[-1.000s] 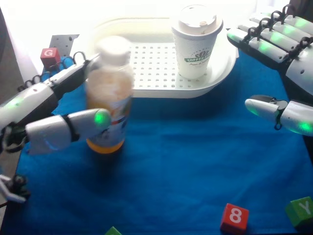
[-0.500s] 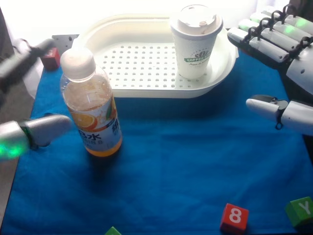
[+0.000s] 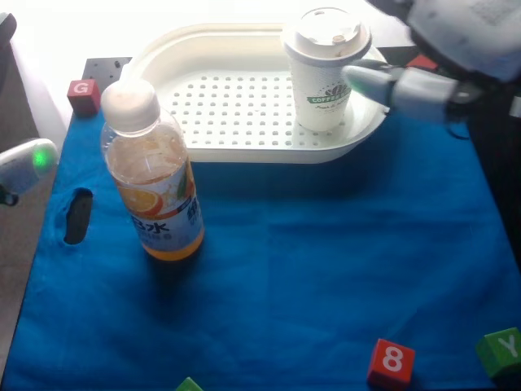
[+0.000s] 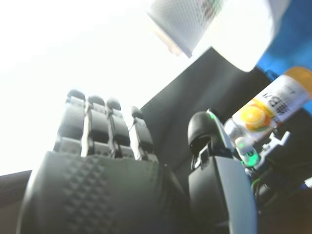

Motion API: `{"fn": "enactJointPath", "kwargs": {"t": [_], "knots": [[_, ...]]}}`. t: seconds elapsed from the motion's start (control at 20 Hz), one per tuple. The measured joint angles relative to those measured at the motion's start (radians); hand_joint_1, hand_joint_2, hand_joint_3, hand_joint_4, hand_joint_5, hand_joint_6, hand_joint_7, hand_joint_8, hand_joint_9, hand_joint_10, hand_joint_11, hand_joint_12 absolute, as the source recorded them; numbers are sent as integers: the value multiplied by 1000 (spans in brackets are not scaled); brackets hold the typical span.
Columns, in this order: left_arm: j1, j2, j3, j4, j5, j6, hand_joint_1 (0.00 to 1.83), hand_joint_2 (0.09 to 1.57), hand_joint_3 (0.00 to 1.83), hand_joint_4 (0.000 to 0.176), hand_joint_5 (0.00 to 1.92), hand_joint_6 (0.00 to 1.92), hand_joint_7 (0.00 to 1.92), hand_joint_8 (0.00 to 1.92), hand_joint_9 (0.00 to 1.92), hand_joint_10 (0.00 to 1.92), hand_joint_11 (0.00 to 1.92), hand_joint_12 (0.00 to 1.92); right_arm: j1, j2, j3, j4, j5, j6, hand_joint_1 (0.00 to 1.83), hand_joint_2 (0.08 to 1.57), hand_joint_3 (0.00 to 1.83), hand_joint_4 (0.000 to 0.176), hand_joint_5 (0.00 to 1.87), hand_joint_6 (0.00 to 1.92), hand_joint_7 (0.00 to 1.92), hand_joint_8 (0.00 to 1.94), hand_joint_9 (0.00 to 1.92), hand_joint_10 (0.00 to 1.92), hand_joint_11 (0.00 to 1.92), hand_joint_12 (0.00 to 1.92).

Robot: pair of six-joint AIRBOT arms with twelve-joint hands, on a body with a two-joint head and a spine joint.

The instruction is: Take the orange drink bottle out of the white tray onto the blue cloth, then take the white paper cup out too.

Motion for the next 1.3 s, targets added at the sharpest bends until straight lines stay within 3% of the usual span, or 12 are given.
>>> {"fn": "enactJointPath", "kwargs": {"t": [0.05,0.2,0.4,0.7,0.9,0.95,1.0,1.05,1.1,1.15,1.25,1.3], "knots": [[0,-2,2,-12,-3,0,467,1167,0,149,4,1,0,0,17,3,0,370,17,-45,44,10,-35,0,445,1255,0,69,0,0,0,0,0,0,0,0],[0,-9,5,-21,-4,0,472,1203,2,116,0,0,0,0,0,0,0,42,65,-131,141,20,-131,0,359,1234,0,48,0,0,0,0,0,0,0,0],[0,-12,12,-8,1,0,518,1212,4,123,0,0,0,0,0,0,0,0,89,-208,231,34,-192,0,459,1198,0,54,0,0,0,0,0,0,0,0],[0,-14,17,-3,5,-5,612,1247,9,131,0,0,0,0,0,0,0,0,89,-269,307,81,-236,0,538,1176,0,24,0,0,0,0,0,0,0,0],[0,-18,18,-3,17,-8,557,1247,5,158,0,0,0,0,0,0,0,0,89,-276,347,125,-252,0,598,1164,0,24,0,0,0,0,0,0,45,21],[0,-18,18,-1,16,-9,558,1249,6,167,0,0,0,0,0,0,0,0,89,-278,349,130,-259,0,635,1144,25,0,0,0,0,0,21,39,8,347],[0,-18,18,0,16,-10,560,1259,10,136,0,0,0,0,0,0,0,0,89,-281,353,130,-263,6,673,1148,12,0,43,10,37,5,67,52,1,664],[0,-18,18,0,16,-11,539,1252,6,131,0,0,0,0,0,0,0,0,89,-283,358,126,-269,35,697,1162,6,0,113,30,92,12,112,60,0,918],[0,-18,18,0,16,-12,560,1248,3,147,0,0,0,0,0,0,0,0,89,-286,362,126,-273,61,687,1180,1,0,234,167,296,44,299,435,108,1475],[0,-18,18,-2,16,-12,590,1251,3,146,0,0,0,0,0,0,0,0,90,-286,365,122,-263,77,701,1191,1,0,188,546,447,161,366,975,307,1705],[0,-18,18,-8,15,-12,612,1259,4,166,4,1,0,0,0,0,0,0,96,-285,367,122,-249,84,792,1196,2,0,69,1224,305,1278,538,1770,699,1918],[0,-18,18,-8,14,-13,612,1259,4,166,4,1,0,0,0,0,0,0,96,-285,367,122,-247,86,792,1196,2,0,69,1224,305,1278,538,1770,699,1918]]}}
